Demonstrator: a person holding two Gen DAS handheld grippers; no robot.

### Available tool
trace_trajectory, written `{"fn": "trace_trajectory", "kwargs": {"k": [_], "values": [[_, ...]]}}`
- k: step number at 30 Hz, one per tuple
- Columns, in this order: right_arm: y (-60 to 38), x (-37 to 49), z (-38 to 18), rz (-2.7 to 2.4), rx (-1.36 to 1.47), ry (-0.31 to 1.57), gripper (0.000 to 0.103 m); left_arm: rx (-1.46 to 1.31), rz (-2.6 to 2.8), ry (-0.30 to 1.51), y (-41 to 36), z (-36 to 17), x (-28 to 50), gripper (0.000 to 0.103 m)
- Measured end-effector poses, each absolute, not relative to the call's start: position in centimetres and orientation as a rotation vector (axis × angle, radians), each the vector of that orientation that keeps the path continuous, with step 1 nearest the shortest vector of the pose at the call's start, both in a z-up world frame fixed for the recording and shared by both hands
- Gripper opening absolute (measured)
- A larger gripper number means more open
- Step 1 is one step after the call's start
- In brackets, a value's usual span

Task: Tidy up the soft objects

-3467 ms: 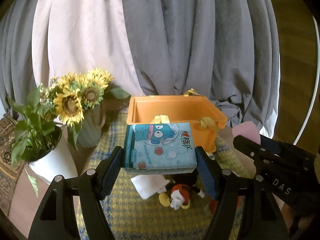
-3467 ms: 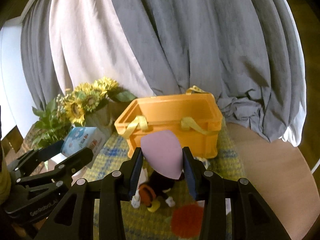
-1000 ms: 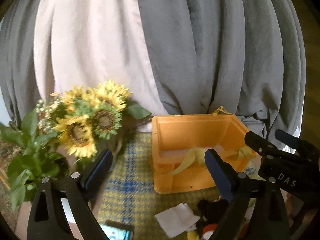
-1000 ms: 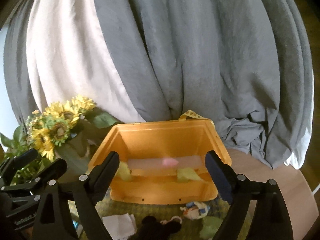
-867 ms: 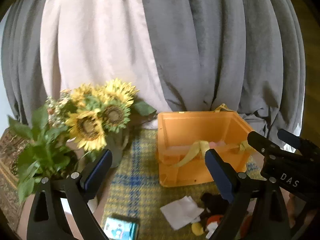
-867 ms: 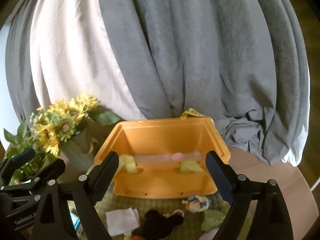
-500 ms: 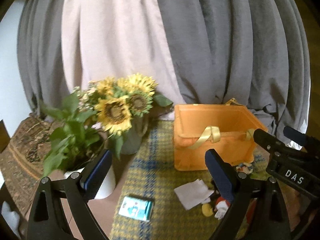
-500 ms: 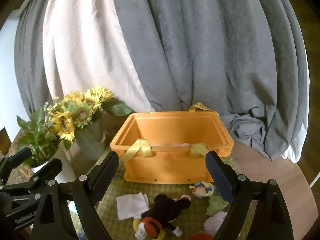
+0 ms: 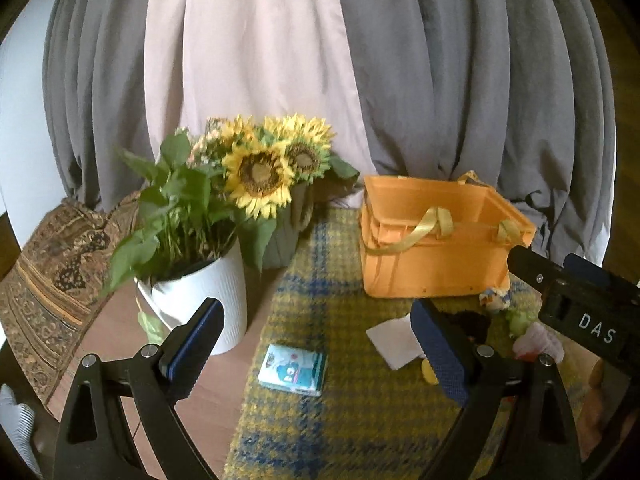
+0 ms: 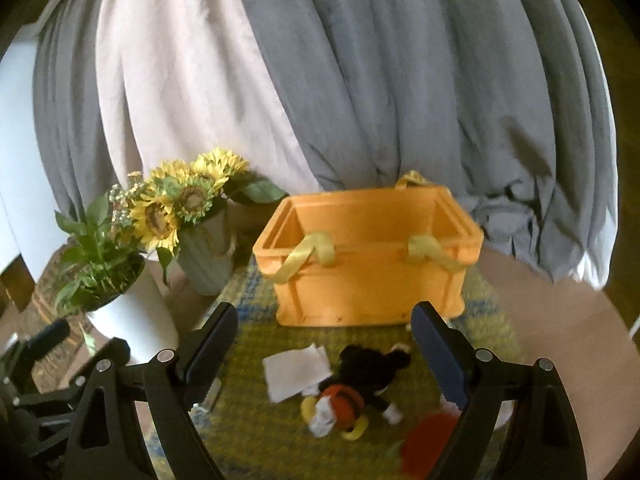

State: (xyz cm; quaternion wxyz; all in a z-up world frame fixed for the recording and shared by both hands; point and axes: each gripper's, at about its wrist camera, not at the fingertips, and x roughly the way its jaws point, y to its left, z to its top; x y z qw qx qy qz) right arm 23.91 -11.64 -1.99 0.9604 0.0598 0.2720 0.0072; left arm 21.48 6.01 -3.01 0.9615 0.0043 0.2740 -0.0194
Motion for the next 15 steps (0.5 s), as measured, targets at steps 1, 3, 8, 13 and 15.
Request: {"fn": "trace_trajectory", "kwargs": {"k": [1,3,8,13,15], "values": [[-11.4,23.9,-2.2,0.008,0.124,0.556,0.089,0.009,-0.044,0.562,6.2,-3.2,21.6,0.096],[-10.9,23.7,-2.9,-0.017,0.123,0.568,0.089,0.021,-0.061,0.581,6.6,-3.9,21.9,0.096],[-10.0,23.4,-4.4,-0.053,0.124,0.597,0.089,0.037,-0.083,0.619,7.5,-5.6,22.5,0.096],[-9.4,23.4,-5.8,-0.08,0.129,0.625,0.089,0.043,-0.109,0.66,8.0,-7.3,23.3,0.096],[-9.2,23.4,-6.4,-0.096,0.129,0.638,0.089,0.057,-0.122,0.674,8.0,-8.2,23.6,0.096]]}}
